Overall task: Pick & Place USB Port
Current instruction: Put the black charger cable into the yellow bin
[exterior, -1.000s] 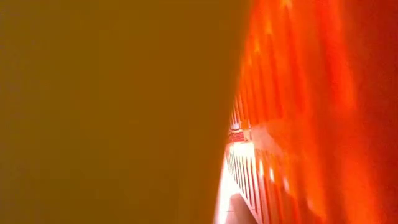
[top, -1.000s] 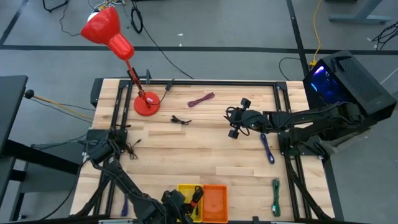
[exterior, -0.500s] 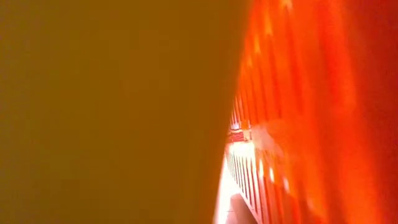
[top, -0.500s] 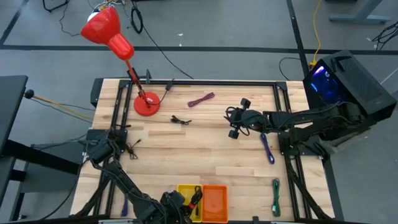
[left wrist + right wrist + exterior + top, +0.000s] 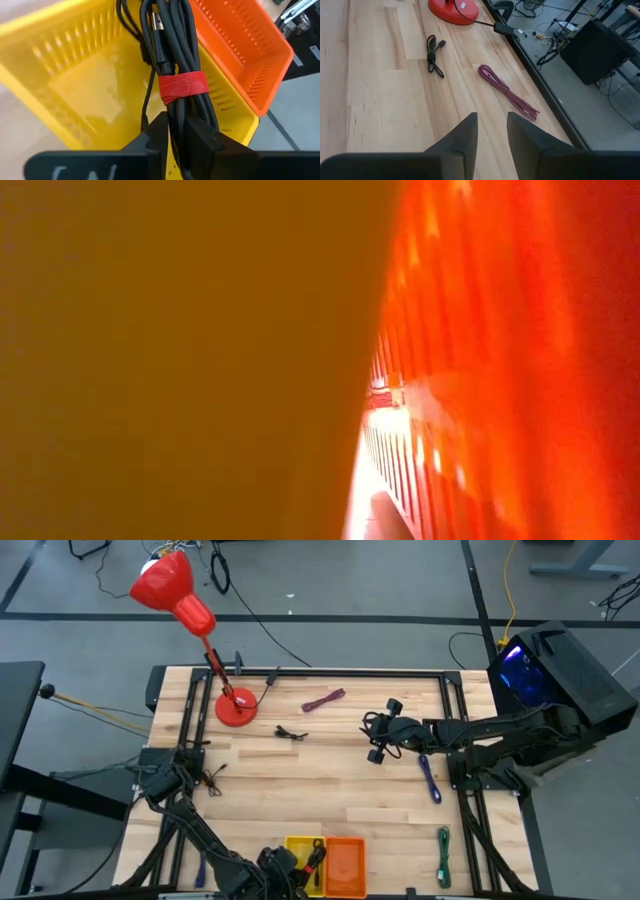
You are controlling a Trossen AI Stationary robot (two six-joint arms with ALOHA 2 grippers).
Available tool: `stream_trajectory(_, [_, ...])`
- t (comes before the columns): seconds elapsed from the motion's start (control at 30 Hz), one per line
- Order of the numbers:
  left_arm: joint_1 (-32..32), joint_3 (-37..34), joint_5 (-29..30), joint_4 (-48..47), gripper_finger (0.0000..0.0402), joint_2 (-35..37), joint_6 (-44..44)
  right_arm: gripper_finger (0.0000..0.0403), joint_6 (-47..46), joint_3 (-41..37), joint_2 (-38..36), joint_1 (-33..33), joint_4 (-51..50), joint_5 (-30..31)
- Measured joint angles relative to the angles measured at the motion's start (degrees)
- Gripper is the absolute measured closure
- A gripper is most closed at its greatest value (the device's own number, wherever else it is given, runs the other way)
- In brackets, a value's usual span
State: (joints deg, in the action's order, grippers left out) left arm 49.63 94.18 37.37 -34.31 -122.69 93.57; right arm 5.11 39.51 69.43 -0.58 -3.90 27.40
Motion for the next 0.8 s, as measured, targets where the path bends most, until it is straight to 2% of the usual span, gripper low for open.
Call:
stream_trajectory(0.47, [0.09, 0.0, -1.42, -0.91, 0.0341, 0.07, -1.83, 0.0295, 0.1, 0.0, 0.0, 0.0, -0.02, 0.0])
stream_trajectory(0.8, [-0.72, 0.0, -1.73, -3.13, 0.0288, 0.17, -1.83, 0.0295, 0.1, 0.0, 0.0, 0.0, -0.09, -0.02])
